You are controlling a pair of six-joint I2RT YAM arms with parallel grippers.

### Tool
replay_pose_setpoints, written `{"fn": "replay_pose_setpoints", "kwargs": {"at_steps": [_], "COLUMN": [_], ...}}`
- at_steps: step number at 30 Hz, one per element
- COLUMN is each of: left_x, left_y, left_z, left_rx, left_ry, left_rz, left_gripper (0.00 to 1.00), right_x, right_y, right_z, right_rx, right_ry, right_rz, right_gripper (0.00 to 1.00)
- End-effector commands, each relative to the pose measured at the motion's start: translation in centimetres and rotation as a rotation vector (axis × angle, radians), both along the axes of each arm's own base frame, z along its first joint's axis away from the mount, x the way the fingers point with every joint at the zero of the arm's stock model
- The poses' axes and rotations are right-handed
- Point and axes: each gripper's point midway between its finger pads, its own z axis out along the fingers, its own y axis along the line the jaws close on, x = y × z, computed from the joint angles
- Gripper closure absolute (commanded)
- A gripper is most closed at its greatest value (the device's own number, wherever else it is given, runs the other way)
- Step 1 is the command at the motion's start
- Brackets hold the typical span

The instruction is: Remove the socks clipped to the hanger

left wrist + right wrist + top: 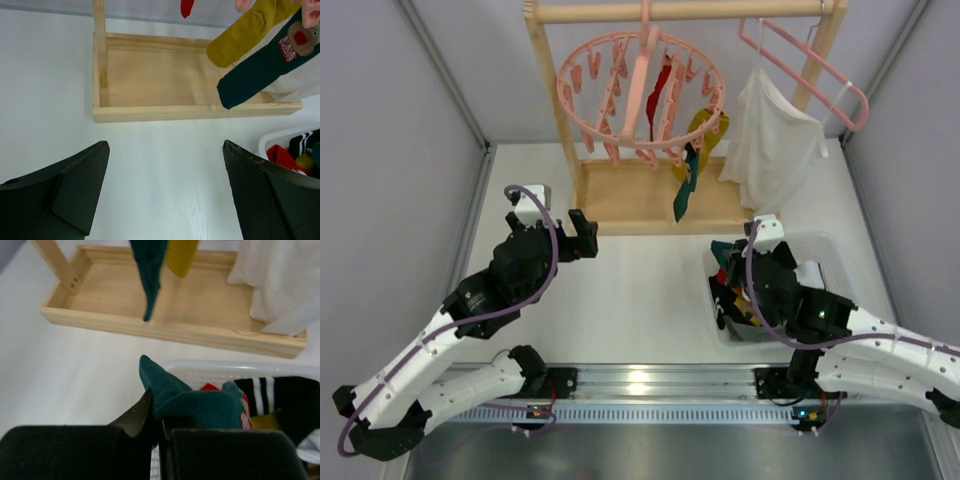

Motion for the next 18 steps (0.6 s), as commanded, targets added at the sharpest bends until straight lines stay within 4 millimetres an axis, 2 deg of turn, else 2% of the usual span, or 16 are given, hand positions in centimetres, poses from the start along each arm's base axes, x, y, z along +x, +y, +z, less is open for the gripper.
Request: {"fn": "replay_pose_setpoints", "kwargs": {"at_steps": [1,4,5,8,10,12,13,15,18], "left_x": [-1.1,-1.8,-2.3,-3.1,-3.5,-3.9,-3.9,-4.1,-4.0], "left_y": [0.4,0.7,1.0,1.8,2.2,2.8,3.0,3.7,5.4], "left_z": [-0.6,-1.0,-1.4,-1.6,-1.5,-1.6,-2.2,-2.4,-4.3], "left_rx": [-0.037,-0.018,0.003,0.037,0.056,0.072,0.097,0.105,0.148], "left_ry": [0.004,0.024,0.046,0.068,0.065,0.059,0.060,0.045,0.048], "left_rz": [-0.026,-0.049,-0.058,-0.069,-0.080,-0.080,-0.083,-0.070,0.003], "left_gripper": [0.02,0.02,0.02,0.02,0.02,0.02,0.02,0.02,0.02], "right_x": [0.5,0.9,1.1,1.3,1.2,1.0,1.0,0.8,0.1], "right_y": [-2.8,-3.0,-3.6,-4.3,-4.5,-4.8,-4.9,-5.2,-5.2], "right_z": [-5.8,-7.9,-9.2,-10.6,-10.8,-10.5,-10.1,-8.7,-6.4], "right_rx": [-0.098,-0.096,-0.105,-0.110,-0.107,-0.110,-0.107,-0.095,-0.057], "right_ry": [0.137,0.191,0.218,0.252,0.262,0.265,0.258,0.248,0.223], "right_rz": [-0.045,-0.047,-0.070,-0.101,-0.109,-0.111,-0.116,-0.113,-0.069], "right_gripper": [1.00,1.00,1.00,0.93,0.60,0.17,0.14,0.13,0.13]}}
